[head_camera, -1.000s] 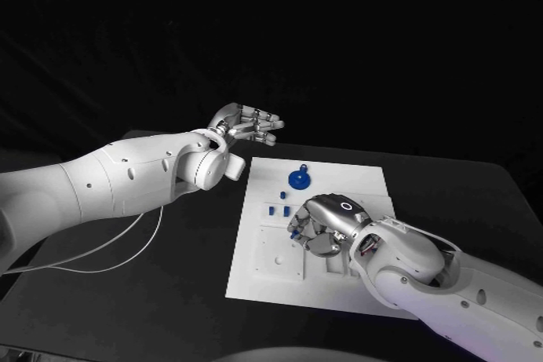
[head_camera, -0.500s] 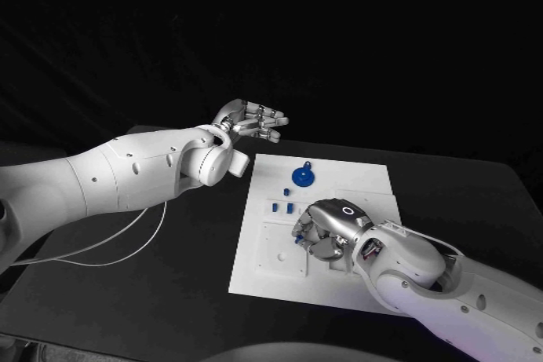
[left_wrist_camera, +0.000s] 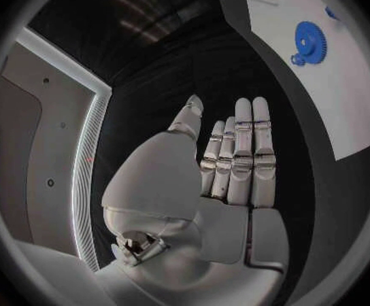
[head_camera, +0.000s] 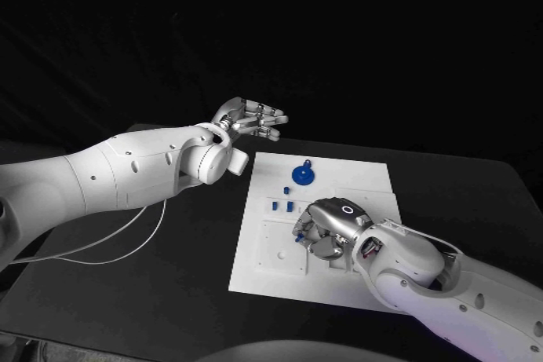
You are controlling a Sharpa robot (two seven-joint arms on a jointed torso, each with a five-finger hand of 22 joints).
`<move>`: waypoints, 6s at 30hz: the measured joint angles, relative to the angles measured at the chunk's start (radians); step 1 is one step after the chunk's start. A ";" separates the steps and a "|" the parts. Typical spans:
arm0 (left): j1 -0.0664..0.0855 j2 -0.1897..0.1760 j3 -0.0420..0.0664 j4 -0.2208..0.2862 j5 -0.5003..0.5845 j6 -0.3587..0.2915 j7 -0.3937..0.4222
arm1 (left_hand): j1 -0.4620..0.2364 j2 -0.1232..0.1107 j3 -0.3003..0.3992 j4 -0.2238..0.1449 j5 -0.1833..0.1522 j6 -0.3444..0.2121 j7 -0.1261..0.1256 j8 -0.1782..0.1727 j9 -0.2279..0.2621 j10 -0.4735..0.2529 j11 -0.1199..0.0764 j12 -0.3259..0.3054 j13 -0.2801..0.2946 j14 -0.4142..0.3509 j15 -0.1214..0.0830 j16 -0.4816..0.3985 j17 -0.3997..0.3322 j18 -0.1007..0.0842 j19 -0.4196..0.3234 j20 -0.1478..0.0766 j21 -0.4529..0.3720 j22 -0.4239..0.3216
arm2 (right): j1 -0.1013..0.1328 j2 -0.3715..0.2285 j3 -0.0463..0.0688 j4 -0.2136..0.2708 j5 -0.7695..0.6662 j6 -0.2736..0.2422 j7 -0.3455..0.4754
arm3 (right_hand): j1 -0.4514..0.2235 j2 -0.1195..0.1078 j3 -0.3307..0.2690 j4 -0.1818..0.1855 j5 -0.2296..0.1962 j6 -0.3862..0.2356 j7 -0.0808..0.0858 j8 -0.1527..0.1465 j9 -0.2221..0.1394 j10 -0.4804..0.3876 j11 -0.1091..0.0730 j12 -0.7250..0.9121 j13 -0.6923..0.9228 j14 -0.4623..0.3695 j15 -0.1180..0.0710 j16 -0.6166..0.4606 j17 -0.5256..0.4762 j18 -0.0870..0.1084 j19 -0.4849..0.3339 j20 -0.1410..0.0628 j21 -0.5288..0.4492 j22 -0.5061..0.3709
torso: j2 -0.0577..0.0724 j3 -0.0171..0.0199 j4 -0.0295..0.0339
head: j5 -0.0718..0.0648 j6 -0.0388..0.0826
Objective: Assemble the parts on the task board
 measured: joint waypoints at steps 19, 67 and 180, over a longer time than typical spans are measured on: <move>0.000 0.001 0.000 0.000 0.000 0.012 -0.003 | 0.000 0.000 0.000 0.000 0.000 0.000 0.000 0.000 0.000 0.000 0.000 0.000 0.000 0.000 0.000 0.000 0.000 0.000 0.000 0.000 0.000 -0.005 | 0.002 0.027 -0.016 -0.021 -0.025 0.011 -0.013 | 0.000 0.000 0.002 -0.004 0.000 0.000 -0.001 0.001 -0.002 0.000 0.000 0.000 0.002 -0.004 -0.004 -0.004 -0.001 0.000 0.007 0.000 -0.013 0.015 | 0.000 -0.0009 0.0006 | -0.001 -0.004; -0.001 -0.005 0.000 -0.001 -0.013 0.060 -0.022 | 0.007 0.014 -0.003 0.003 0.048 -0.007 0.007 0.000 0.000 -0.004 0.004 0.000 0.000 -0.004 -0.004 0.000 0.000 0.000 0.000 0.000 0.000 -0.017 | 0.001 -0.138 0.175 0.002 0.095 -0.012 -0.034 | 0.052 -0.089 -0.495 0.141 0.112 -0.232 0.014 0.007 -0.063 -0.305 0.083 0.004 -0.004 -0.029 0.046 -0.017 -0.053 0.037 0.037 0.059 -0.173 -0.020 | -0.002 -0.0020 -0.0013 | -0.034 0.011; -0.004 0.023 0.000 -0.034 -0.024 0.065 -0.080 | -0.024 0.031 -0.019 0.041 0.031 -0.027 0.009 0.000 0.000 -0.004 0.004 0.000 0.000 -0.007 0.000 0.000 0.004 0.000 0.000 0.000 0.000 -0.027 | 0.013 -0.019 0.093 0.110 0.074 0.092 -0.009 | 0.044 0.015 -0.037 0.048 -0.005 -0.017 0.007 0.001 -0.042 -0.058 0.040 -0.002 -0.004 0.004 0.004 -0.028 -0.037 -0.009 0.037 0.009 -0.137 0.120 | -0.002 -0.0019 0.0023 | -0.005 0.010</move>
